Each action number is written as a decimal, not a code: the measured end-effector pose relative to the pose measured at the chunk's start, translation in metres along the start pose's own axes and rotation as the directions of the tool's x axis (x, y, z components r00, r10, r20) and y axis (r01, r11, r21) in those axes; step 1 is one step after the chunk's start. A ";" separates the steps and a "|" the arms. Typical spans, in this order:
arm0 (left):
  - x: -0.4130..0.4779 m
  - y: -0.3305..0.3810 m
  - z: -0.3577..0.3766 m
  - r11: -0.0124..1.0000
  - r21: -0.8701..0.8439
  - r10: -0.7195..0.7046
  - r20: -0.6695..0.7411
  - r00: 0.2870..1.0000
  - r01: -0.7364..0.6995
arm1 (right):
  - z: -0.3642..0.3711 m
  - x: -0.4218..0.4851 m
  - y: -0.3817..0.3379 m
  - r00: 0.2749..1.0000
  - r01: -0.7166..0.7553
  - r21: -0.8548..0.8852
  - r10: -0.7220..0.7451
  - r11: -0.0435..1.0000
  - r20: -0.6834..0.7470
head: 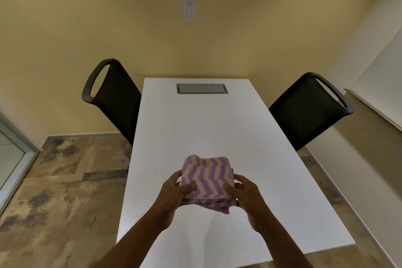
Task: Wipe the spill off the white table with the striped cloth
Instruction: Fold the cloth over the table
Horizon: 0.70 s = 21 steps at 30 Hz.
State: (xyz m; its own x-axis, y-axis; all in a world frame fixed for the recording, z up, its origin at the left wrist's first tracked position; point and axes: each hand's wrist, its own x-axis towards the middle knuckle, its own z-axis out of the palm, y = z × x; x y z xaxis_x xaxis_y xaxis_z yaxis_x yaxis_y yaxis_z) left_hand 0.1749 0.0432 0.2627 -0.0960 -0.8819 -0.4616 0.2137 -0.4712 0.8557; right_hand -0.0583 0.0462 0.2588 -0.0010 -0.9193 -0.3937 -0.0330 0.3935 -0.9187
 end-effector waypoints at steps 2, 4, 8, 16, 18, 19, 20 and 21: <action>0.010 0.003 0.005 1.000 0.004 0.001 -0.023 1.000 -0.001 | -0.001 0.010 -0.005 0.999 0.004 -0.015 -0.005 1.000 -0.036; 0.028 0.005 0.014 1.000 0.027 -0.001 -0.067 0.998 0.003 | -0.008 0.030 -0.010 0.998 0.010 -0.019 -0.012 1.000 -0.064; 0.071 0.015 0.039 0.996 0.089 0.027 -0.139 0.990 -0.015 | -0.028 0.077 -0.021 0.995 0.056 -0.064 -0.061 0.996 -0.077; 0.174 0.040 0.090 0.993 0.108 0.074 -0.278 0.958 -0.045 | -0.071 0.194 -0.041 0.986 0.137 -0.117 -0.147 0.984 -0.083; 0.204 0.042 0.096 0.994 0.104 0.065 -0.304 0.950 -0.035 | -0.079 0.227 -0.043 0.986 0.140 -0.121 -0.150 0.983 -0.075; 0.219 0.042 0.098 0.994 0.101 0.061 -0.317 0.946 -0.030 | -0.082 0.242 -0.044 0.986 0.140 -0.127 -0.150 0.982 -0.071; 0.234 0.042 0.100 0.995 0.096 0.057 -0.331 0.942 -0.027 | -0.084 0.257 -0.045 0.986 0.143 -0.133 -0.153 0.981 -0.069; 0.249 0.041 0.101 0.996 0.088 0.053 -0.344 0.937 -0.024 | -0.085 0.271 -0.045 0.985 0.148 -0.141 -0.159 0.979 -0.070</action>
State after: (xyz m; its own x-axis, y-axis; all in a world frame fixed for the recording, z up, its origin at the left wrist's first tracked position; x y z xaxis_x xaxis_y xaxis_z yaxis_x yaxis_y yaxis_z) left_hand 0.0621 -0.1974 0.2067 0.2557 -0.8462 -0.4675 0.1298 -0.4491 0.8840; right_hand -0.1421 -0.2218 0.1964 -0.0661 -0.9686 -0.2398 -0.1738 0.2478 -0.9531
